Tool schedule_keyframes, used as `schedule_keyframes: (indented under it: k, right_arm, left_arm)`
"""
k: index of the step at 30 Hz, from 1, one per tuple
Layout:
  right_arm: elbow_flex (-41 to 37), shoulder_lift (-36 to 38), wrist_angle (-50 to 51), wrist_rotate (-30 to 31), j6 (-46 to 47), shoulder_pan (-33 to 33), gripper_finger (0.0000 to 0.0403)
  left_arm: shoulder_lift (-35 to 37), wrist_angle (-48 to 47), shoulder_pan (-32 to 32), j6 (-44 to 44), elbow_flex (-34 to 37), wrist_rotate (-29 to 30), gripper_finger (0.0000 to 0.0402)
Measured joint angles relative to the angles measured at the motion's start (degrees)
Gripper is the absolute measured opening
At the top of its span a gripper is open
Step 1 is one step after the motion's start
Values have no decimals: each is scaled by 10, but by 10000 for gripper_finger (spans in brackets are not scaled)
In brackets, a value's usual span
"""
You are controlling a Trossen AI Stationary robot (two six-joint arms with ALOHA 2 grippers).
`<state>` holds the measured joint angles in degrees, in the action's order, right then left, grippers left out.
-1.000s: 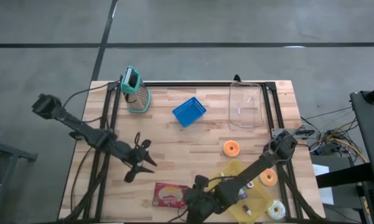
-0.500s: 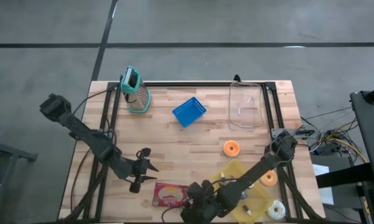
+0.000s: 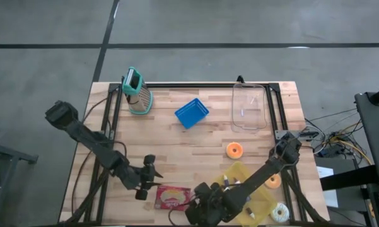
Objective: Pick & Place Food Item
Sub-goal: Put the popcorn butter into the transparent bin
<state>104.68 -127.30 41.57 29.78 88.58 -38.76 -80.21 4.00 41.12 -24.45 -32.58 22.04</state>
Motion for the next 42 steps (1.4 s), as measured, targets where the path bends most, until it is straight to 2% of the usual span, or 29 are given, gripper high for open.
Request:
schedule_keyframes:
  k: [8,11,20,27,39,42]
  right_arm:
    - [-8,0,12,5,33,-4,203]
    - [-22,0,9,26,53,-4,203]
    - [-89,2,-117,32,55,-2,203]
    - [-106,0,-124,30,73,-2,203]
    - [-83,12,-128,30,3,4,203]
    - [-76,12,-128,7,0,10,203]
  left_arm:
    - [-55,-2,15,-44,-12,-39,149]
    - [-71,-3,22,-60,-18,-52,149]
    - [-101,-1,37,-71,-35,-58,149]
    - [-127,-4,37,-105,-35,-58,149]
    - [-163,5,37,-116,-40,-56,149]
    - [-163,2,37,-116,-42,-58,149]
